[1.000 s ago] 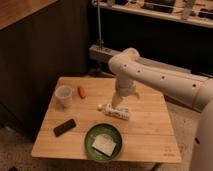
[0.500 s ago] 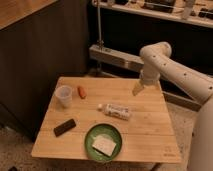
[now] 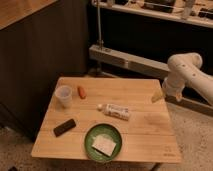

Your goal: Move the arm in a circular motion

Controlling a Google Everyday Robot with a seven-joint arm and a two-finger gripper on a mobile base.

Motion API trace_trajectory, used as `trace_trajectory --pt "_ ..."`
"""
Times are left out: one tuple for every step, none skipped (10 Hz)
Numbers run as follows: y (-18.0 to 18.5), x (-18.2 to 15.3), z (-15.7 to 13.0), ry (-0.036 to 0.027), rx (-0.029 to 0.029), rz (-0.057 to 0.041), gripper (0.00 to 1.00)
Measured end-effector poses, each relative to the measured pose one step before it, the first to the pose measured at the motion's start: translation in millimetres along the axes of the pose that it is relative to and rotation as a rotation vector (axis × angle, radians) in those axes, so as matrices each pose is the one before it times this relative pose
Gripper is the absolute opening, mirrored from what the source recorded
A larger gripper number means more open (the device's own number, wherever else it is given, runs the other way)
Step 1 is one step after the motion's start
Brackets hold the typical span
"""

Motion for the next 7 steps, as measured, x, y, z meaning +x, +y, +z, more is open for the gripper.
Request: trace_trajectory --pt "7.73 -23.99 2.50 -0.00099 0.01257 0.04553 0.80" --pt "5.25 -20.99 2.98 -0.00394 0.01259 0.04205 0.80" --pt "3.45 -30.71 3.38 -0.00081 0.02156 0.07213 0.80" --pt "-2.00 -26.99 3.56 -0.00015 0.01778 0.07807 0.80" --pt "-3.44 -21.32 2.74 -0.00035 0.01408 0.07802 0.80" --pt "-11.23 -35.76 5.01 -0.00568 0.02616 0.13561 0.80" --pt "-10.40 -21.62 3.35 -0.00619 0.01021 0.07077 0.80"
